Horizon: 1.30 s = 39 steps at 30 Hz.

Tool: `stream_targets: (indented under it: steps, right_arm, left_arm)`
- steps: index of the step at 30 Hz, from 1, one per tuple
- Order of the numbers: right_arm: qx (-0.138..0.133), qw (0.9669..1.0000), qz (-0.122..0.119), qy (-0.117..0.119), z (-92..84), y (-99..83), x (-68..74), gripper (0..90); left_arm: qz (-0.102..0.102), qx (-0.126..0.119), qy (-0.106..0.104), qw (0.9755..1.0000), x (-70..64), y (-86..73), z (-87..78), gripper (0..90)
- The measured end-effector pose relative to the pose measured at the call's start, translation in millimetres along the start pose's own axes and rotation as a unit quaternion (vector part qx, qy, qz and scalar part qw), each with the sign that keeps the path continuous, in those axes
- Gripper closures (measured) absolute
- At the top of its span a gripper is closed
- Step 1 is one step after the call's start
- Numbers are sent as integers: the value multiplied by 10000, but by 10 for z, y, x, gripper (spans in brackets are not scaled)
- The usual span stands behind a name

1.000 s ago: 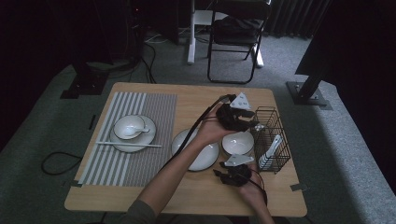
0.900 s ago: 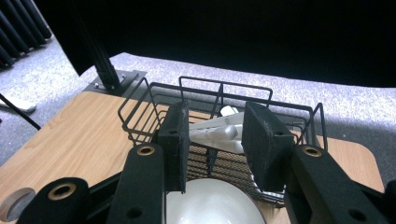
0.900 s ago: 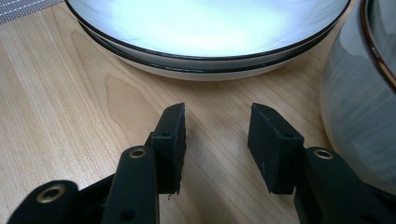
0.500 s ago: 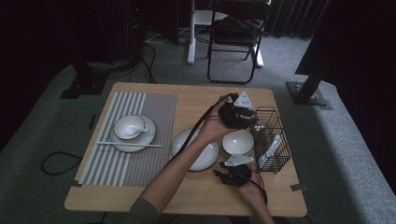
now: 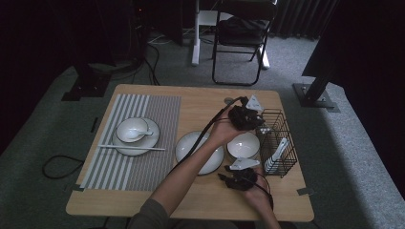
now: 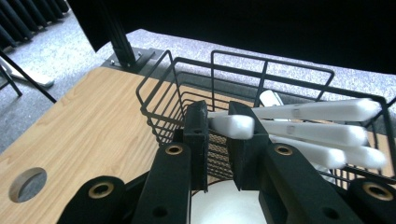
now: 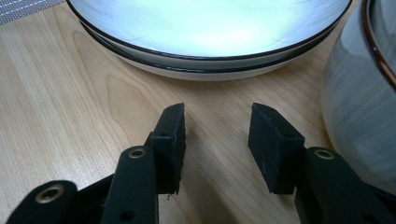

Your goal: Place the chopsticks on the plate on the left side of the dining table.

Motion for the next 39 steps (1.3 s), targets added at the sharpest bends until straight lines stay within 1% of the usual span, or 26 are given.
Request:
stream_targets:
  steps: [6,7,11,17,26,30,31,33,36,39]
  right_arm:
    - [18,10000,-37,-17,-3,-5,-6,551]
    - [13,10000,-10,0,-3,-5,1,550]
    - [14,10000,-10,0,-5,-6,2,550]
    - [12,10000,-31,-2,-5,-6,3,551]
    - [12,10000,-31,-3,-4,-6,2,550]
    - [10,10000,-31,-4,-4,-6,2,550]
    - [18,10000,-70,-24,-5,-7,-7,550]
    - [9,10000,-28,-9,-4,-5,3,550]
    - [17,10000,-6,3,-4,-7,7,550]
    - [10,10000,-20,-1,-4,-5,5,550]
  left_arm:
    - [-121,36,62,9999,20,-28,136,794]
    - [-148,21,79,9999,18,-28,153,794]
    - [-127,40,153,9998,16,-31,199,800]
    - [-93,59,437,9990,55,-15,172,837]
    - [-125,-14,484,9987,62,-3,143,842]
    - [-150,-81,503,9986,81,8,87,843]
    - [-162,-106,497,9986,87,13,64,842]
    - [-220,-169,448,9986,91,26,12,843]
    - [-192,-290,438,9984,93,67,-117,843]
    - [-144,-376,489,9980,105,99,-246,843]
Point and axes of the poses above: each handheld gripper's, and its own axes: z roughly forward along the jaws, y roughly out of its top, x roughly to its left, the point moved 8 cm from there along z, roughly forward along the jaws, and after that the axes turned 9 degrees about z, right-handed, at the moved point
